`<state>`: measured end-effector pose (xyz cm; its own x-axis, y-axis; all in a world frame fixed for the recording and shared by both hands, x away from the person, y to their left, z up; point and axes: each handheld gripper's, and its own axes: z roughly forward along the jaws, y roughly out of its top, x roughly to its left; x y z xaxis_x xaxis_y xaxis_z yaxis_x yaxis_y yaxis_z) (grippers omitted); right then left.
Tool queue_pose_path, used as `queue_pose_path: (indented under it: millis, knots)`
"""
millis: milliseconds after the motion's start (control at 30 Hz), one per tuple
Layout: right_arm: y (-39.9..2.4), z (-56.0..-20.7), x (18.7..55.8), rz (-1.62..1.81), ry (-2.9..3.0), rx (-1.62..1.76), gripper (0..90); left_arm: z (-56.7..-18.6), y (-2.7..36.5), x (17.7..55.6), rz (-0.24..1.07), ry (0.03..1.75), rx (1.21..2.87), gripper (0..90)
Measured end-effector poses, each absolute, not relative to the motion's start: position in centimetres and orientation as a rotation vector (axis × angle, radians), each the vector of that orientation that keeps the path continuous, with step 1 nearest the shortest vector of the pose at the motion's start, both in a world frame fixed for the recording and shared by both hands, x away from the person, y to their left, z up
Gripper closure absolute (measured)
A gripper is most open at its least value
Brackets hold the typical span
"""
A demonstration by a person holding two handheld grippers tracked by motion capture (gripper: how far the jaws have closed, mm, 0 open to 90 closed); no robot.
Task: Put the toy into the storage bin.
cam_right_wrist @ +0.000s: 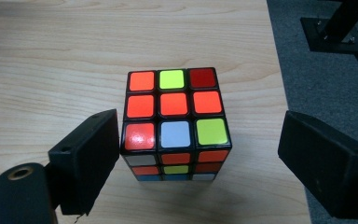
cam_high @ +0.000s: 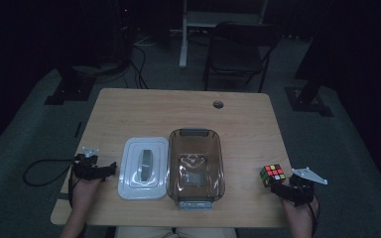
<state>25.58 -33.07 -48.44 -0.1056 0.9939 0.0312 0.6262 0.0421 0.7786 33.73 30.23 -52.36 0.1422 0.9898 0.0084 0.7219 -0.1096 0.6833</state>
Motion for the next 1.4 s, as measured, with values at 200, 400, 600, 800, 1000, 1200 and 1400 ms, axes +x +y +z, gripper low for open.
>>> queue_pose_path:
  millis: [200,400,600,800,1000,1200,1400]
  knots:
    - [-32.4,-49.6,26.2,0.91,1.825,1.641,12.6,-52.4,30.2,33.7,0.655,1.634,1.892,0.5]
    - [-32.4,-51.0,27.0,0.908,1.85,1.671,14.9,-52.4,30.2,33.7,0.654,1.634,1.893,0.6]
    - [-32.7,-51.9,27.4,0.884,1.863,1.697,20.3,-52.4,30.2,33.7,0.655,1.634,1.892,0.5]
    - [-32.7,-52.0,27.6,0.892,1.878,1.687,32.0,-52.4,30.2,33.7,0.654,1.634,1.892,0.6]
    - [-32.7,-51.7,27.7,0.854,1.875,1.658,33.6,-52.4,30.2,33.7,0.654,1.634,1.892,0.5]
    - [-32.8,-50.8,27.7,0.874,1.885,1.621,33.8,-52.4,30.2,33.8,0.653,1.629,1.895,0.6]
    - [-32.6,-49.4,27.9,0.913,1.905,1.568,33.8,-52.4,30.2,33.8,0.653,1.627,1.897,0.5]
